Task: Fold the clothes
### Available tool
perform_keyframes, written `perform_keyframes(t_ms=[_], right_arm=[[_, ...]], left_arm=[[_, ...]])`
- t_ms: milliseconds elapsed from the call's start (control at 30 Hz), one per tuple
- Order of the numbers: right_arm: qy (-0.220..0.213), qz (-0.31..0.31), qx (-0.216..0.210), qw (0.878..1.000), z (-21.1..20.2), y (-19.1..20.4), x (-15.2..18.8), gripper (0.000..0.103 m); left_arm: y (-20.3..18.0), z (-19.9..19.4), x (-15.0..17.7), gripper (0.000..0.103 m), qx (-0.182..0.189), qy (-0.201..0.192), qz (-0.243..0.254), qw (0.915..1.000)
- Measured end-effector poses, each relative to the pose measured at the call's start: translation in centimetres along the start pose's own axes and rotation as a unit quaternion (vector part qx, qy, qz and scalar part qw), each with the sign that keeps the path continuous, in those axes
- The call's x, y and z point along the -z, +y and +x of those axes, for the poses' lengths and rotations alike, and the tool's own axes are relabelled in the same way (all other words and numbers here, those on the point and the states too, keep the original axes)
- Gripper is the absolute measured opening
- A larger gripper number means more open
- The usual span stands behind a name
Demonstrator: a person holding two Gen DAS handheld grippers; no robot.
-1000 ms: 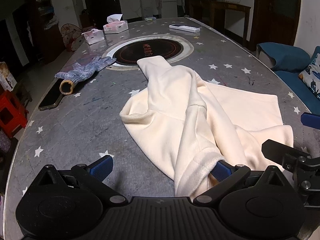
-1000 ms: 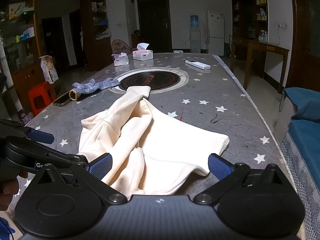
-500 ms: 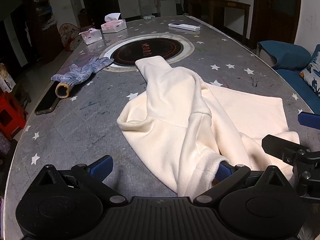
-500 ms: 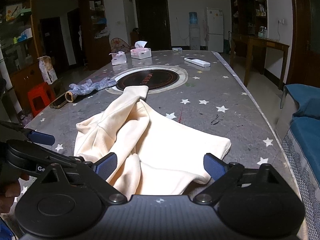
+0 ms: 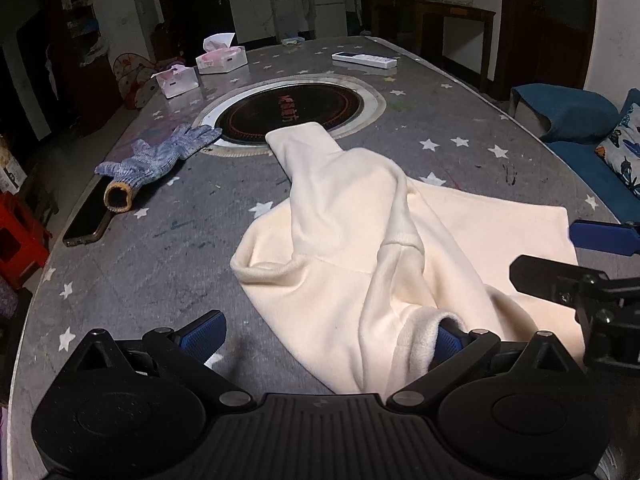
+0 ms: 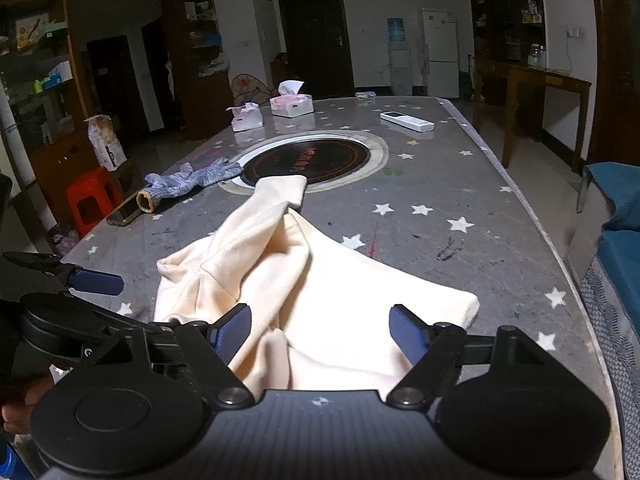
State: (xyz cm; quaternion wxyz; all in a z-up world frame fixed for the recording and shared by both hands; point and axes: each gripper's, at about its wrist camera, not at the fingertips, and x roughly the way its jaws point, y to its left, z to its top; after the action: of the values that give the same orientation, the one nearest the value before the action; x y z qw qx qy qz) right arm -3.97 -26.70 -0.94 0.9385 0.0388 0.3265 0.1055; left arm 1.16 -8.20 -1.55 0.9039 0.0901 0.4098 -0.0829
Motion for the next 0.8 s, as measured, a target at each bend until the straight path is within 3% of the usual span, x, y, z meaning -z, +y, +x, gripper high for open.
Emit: perform_keyframes(t_ms=[567,800], right_arm=[[0.041,0.028,-0.071,0.996,5.8,-0.8,-3.4,0.033],[0.058,0.039,-0.085,0.994,8.9,-1.8,-4.2,0.027]], left_arm=[[2.0,-0.9,-1.8,0.096,0.045,-0.032,-0.006,0.9985],[2.3,-1.6,-2.8,0.096,0.071,-0.051,0.004,0.9962]])
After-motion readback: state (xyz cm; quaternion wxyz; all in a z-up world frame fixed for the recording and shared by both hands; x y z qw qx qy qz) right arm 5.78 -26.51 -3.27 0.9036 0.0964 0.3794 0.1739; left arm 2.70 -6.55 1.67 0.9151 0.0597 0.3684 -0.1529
